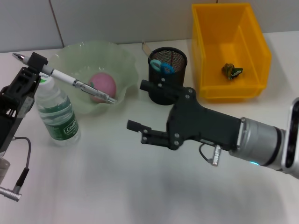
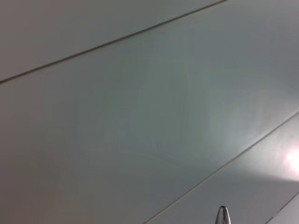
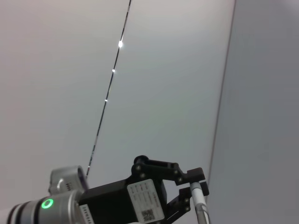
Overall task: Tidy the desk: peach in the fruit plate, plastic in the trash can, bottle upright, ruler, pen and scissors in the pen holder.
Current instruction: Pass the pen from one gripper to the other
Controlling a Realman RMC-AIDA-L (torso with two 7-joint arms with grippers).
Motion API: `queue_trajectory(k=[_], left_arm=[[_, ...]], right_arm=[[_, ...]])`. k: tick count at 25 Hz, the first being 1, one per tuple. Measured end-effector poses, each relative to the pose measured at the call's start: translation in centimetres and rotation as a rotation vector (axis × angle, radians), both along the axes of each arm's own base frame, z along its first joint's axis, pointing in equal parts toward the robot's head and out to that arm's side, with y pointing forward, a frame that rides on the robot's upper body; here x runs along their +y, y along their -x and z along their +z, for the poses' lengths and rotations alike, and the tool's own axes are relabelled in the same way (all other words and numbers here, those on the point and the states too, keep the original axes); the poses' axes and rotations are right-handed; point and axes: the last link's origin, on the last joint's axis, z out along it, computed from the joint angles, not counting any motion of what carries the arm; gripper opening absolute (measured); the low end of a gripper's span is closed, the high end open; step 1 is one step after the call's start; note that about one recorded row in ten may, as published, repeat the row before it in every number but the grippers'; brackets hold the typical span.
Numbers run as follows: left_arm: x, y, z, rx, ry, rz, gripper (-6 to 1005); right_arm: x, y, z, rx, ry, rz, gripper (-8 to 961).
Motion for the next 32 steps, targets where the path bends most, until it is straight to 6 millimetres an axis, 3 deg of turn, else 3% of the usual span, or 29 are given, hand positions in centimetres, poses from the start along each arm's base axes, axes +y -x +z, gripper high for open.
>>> queue_trajectory(k=[17, 27, 32], left_arm=[[0.2, -0.1, -0.3, -0.014, -0.006, 0.033, 141], [0.4, 0.0, -0.3, -0.019, -0.014, 0.050, 142], [0.4, 0.1, -0.2, -0.019, -0.014, 0.051, 142]], right_arm=[[2.6, 2.7, -1.4, -0.059, -0.065, 0.026, 784], [1.7, 4.7, -3.9, -0.070, -0.118, 0.052, 784], [1.8, 4.8, -4.1, -0.066, -0.129, 0.031, 779]])
